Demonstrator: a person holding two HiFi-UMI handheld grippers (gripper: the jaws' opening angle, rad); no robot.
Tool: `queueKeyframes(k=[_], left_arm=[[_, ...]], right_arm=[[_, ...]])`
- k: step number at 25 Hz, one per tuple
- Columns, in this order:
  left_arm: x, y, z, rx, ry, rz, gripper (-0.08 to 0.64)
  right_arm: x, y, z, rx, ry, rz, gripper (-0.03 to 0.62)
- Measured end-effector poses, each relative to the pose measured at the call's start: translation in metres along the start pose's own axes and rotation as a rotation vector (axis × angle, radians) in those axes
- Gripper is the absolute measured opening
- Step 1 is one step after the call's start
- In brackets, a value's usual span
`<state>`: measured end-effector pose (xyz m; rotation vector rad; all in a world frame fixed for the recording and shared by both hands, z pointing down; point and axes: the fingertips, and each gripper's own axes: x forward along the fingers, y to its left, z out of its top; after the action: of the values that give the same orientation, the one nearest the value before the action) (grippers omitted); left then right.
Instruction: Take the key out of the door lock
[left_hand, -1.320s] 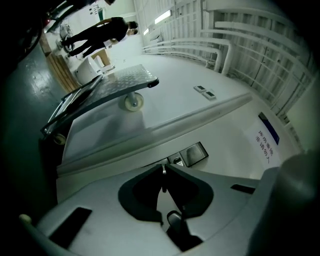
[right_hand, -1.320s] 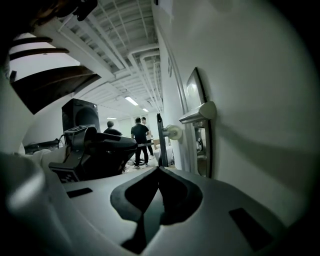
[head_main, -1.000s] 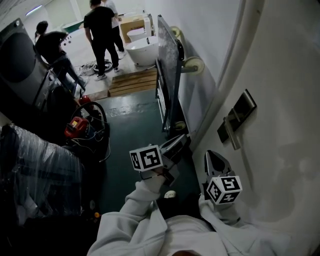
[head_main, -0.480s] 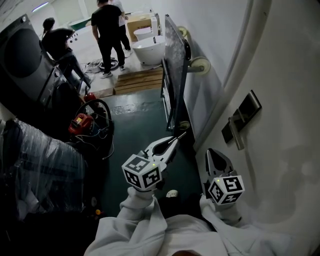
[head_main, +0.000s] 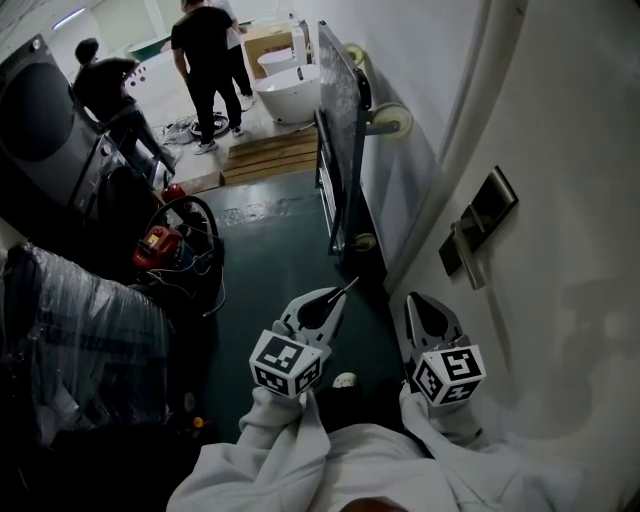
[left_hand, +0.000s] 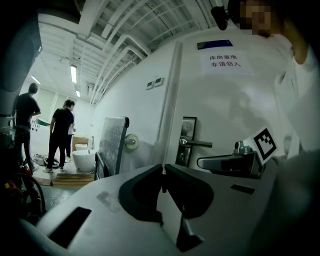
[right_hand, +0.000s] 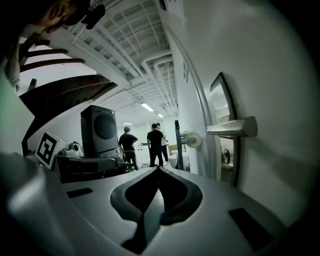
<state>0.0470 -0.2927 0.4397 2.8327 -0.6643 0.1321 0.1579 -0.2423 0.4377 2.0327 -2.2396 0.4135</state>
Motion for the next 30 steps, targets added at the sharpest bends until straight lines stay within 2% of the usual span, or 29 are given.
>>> queueKeyframes(k=[5,10,20,30], left_arm=[[-0.005,0.001,-0.012,-0.006,0.006,0.024,0.026],[-0.011,0.003,-0.021,-0.044,0.011,0.038,0.027],[-0.017,0.016,-0.025,-0.06,-0.002,0.096,0.028],[-0.018,0.021,-0.026,-0.068,-0.005,0.104,0.028]], right_arm=[[-0.001,0.002,-0.009,0.001,0.019,-0.001,0.051],[0.001,0.007,-0.016,-0.013,0.042,0.009,0.051],[0.006,0.006,-0.02,-0.042,0.056,-0.001,0.051],[0.003,0.002,-0.019,-0.042,0.053,-0.027,0.051]])
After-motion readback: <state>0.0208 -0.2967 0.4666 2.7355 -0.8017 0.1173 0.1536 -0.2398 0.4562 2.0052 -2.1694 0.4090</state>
